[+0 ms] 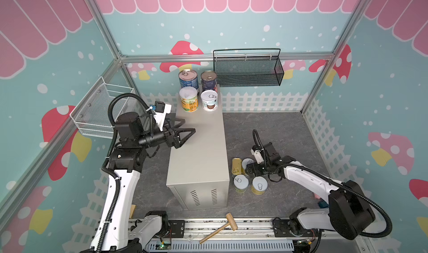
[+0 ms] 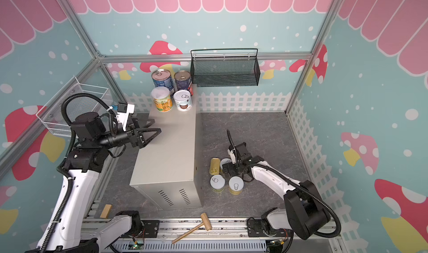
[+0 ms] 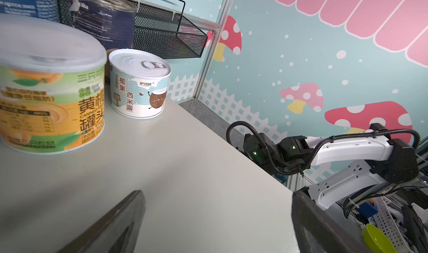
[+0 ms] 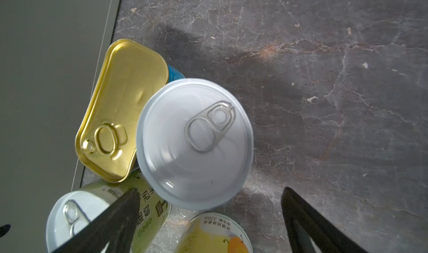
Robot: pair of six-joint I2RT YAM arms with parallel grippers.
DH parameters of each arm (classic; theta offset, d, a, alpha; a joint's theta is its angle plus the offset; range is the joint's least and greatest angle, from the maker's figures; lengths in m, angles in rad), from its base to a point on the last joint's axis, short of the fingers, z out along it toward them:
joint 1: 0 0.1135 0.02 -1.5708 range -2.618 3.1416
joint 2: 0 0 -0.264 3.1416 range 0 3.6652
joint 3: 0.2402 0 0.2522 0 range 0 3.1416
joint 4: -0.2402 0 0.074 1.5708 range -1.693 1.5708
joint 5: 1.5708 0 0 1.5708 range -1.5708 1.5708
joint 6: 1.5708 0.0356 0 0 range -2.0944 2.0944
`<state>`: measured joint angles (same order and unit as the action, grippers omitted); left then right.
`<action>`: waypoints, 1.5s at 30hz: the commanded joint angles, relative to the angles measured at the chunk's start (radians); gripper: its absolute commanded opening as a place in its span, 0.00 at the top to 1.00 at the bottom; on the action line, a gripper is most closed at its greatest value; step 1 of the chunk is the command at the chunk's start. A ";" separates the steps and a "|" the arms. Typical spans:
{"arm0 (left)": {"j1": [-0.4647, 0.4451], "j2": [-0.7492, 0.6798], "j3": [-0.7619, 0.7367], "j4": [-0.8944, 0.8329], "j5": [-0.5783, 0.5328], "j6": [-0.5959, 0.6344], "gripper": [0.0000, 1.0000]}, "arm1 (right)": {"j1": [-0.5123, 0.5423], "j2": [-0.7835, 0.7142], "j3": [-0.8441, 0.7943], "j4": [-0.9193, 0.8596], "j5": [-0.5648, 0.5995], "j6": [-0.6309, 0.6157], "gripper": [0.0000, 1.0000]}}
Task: Place and organize the canned foods onto the counter
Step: 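Lower the right gripper around the white-lidded yellow pineapple can and close, then lift the pineapple can with the right gripper up over the cabinet top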
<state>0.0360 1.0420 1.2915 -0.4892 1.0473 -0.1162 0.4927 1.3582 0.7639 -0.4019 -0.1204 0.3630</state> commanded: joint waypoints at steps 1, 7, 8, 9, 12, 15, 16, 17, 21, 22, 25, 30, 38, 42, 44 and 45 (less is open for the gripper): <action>-0.002 -0.014 0.017 -0.009 0.004 0.024 0.01 | 0.003 0.028 -0.002 0.066 0.016 -0.014 0.03; -0.002 -0.013 0.017 -0.010 -0.024 0.027 0.01 | 0.004 0.069 0.006 0.138 0.050 -0.012 0.05; -0.003 -0.012 0.016 -0.009 -0.025 0.028 0.01 | 0.004 0.073 0.007 0.145 0.054 -0.014 0.05; -0.003 -0.013 0.016 -0.009 -0.028 0.027 0.01 | 0.004 0.079 0.009 0.153 0.062 -0.021 0.06; -0.003 -0.015 0.015 -0.009 -0.047 0.029 0.01 | 0.004 0.102 0.023 0.164 0.071 -0.032 0.07; -0.002 -0.014 0.015 -0.012 -0.094 0.030 0.01 | 0.004 0.117 0.034 0.176 0.069 -0.037 0.10; -0.001 -0.014 0.014 -0.011 -0.110 0.031 0.01 | 0.003 0.120 0.035 0.180 0.068 -0.039 0.12; -0.002 -0.013 0.014 -0.011 -0.126 0.031 0.01 | 0.004 0.121 0.038 0.180 0.072 -0.041 0.13; -0.001 -0.010 0.015 -0.012 -0.173 0.031 0.01 | 0.004 0.113 0.049 0.190 0.086 -0.051 0.20; -0.001 -0.011 0.015 -0.012 -0.177 0.031 0.01 | 0.004 0.109 0.052 0.192 0.089 -0.053 0.21; -0.002 -0.007 0.017 -0.012 -0.191 0.032 0.01 | 0.002 0.103 0.069 0.191 0.102 -0.062 0.26; -0.002 -0.007 0.016 -0.014 -0.209 0.032 0.01 | 0.001 0.090 0.101 0.172 0.122 -0.087 0.35; -0.002 -0.005 0.020 -0.028 -0.202 0.045 0.01 | 0.002 0.034 0.273 0.037 0.137 -0.174 0.41; -0.002 -0.005 0.028 -0.060 -0.212 0.070 0.01 | 0.003 0.016 0.458 -0.078 0.079 -0.229 0.41; -0.002 -0.004 0.035 -0.072 -0.229 0.080 0.01 | 0.002 0.016 0.566 -0.131 0.047 -0.254 0.41; -0.001 -0.005 0.038 -0.077 -0.243 0.083 0.01 | 0.003 0.018 0.621 -0.163 0.036 -0.264 0.41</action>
<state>0.0360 1.0412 1.2961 -0.5278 0.8345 -0.0738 0.4927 1.4235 1.2591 -0.5045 -0.0319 0.1669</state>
